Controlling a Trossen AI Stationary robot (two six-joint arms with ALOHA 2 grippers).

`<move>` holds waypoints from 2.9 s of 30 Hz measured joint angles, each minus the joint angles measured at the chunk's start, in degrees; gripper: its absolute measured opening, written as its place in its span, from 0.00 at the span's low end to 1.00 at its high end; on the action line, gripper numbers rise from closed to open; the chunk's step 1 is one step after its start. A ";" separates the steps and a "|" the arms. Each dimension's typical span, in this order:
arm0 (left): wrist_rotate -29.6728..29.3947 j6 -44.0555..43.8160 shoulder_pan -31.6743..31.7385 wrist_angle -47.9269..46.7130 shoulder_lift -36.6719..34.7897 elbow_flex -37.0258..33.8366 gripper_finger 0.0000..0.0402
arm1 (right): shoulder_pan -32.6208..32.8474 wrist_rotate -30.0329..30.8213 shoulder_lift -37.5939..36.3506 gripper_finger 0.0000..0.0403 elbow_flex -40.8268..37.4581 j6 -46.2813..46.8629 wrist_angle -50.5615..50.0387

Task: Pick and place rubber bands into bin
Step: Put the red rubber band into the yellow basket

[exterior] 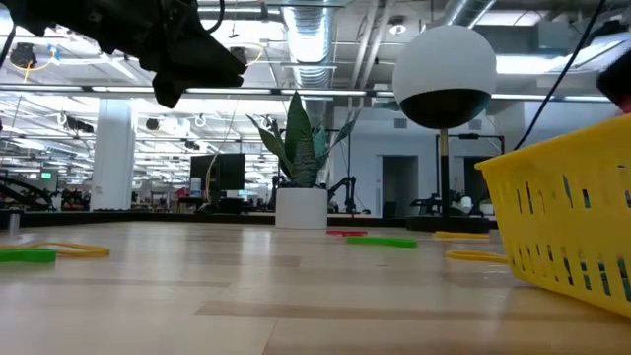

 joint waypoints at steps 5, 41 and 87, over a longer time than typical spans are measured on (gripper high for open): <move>-0.23 0.00 0.00 -0.04 0.00 0.00 0.22 | 0.03 -3.21 1.58 0.10 0.63 0.12 0.35; -3.39 0.87 0.28 -2.34 0.02 0.02 0.22 | -48.53 -19.22 -7.14 0.21 2.55 -34.78 -12.72; -1.04 0.39 7.64 -5.95 0.02 0.07 0.22 | -56.18 -28.85 12.64 0.21 11.84 -35.62 -12.05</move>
